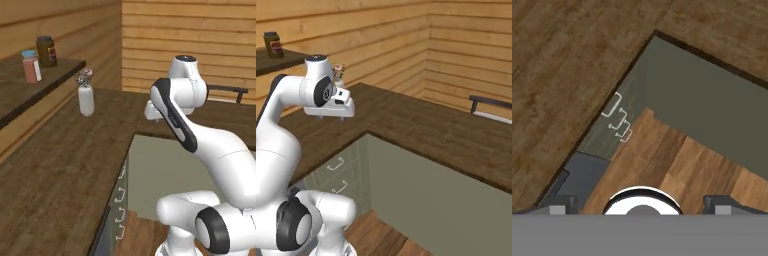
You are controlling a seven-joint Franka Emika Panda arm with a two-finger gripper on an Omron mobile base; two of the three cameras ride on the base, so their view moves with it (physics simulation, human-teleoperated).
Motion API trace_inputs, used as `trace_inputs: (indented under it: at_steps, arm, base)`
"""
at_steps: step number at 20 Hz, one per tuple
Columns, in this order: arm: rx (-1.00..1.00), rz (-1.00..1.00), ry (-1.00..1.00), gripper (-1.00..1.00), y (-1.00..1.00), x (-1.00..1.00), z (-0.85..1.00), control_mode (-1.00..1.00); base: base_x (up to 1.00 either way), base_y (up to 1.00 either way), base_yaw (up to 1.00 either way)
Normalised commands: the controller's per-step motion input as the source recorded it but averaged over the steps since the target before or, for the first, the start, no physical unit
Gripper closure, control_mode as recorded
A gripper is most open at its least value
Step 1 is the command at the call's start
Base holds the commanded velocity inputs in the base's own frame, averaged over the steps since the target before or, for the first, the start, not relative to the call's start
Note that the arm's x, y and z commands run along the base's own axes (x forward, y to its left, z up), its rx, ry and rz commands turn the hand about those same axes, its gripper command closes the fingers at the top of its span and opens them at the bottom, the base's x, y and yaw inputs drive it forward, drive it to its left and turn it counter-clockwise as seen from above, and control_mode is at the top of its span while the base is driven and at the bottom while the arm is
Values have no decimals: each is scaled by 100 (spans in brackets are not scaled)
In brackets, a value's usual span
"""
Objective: Take a straw from the drawer in front and place it inside the glass cup on the dining counter.
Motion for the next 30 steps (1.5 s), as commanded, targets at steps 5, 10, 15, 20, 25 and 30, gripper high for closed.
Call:
trace_inputs:
  at_steps: [5,10,15,20,25,30]
  arm:
    - [0,0,0,-100,0,0,0,100]
    - [14,-16,0,-100,2,-22,0,-100]
    - [55,-3,0,-100,-95,-22,-5,-100]
    - [65,0,0,-100,-95,1,-42,-100]
    - [53,3,-3,-100,-67,19,-70,-100]
    - [37,5,-7,-100,-38,30,-71,-100]
  base:
    - [-1,71,-37]
    - [-3,15,-7]
    - [0,0,0]
    - [0,0,0]
    - [0,0,0]
    - [0,0,0]
